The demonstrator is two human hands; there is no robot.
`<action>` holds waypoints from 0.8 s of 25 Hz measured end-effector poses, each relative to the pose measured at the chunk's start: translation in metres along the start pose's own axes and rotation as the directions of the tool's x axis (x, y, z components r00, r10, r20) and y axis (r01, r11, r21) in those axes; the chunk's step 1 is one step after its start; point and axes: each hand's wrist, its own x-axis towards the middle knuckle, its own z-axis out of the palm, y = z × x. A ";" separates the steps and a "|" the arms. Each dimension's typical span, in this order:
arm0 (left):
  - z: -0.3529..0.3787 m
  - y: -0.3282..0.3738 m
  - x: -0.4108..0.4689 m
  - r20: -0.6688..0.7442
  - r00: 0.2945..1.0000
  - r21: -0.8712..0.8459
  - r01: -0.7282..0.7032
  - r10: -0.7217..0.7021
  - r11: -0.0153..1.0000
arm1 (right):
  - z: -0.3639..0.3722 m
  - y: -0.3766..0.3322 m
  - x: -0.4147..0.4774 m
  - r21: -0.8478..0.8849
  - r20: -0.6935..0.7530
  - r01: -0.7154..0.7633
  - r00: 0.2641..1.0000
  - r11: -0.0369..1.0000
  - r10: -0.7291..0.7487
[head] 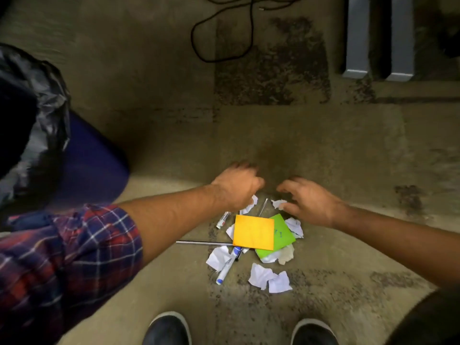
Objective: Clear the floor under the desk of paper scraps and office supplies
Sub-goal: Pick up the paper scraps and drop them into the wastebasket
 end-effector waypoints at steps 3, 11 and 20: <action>0.011 0.002 0.007 -0.020 1.000 0.092 0.005 -0.003 0.996 | 0.018 -0.003 0.002 -0.012 0.014 -0.038 0.999 0.999 0.038; 0.011 -0.002 0.011 0.019 0.996 -0.147 0.086 -0.084 0.985 | 0.029 0.001 0.012 -0.036 -0.034 -0.010 0.999 0.999 0.009; -0.019 -0.040 -0.019 -0.047 0.973 -0.682 0.133 -0.224 0.719 | 0.011 0.010 0.001 0.197 -0.244 -0.059 0.964 0.979 0.107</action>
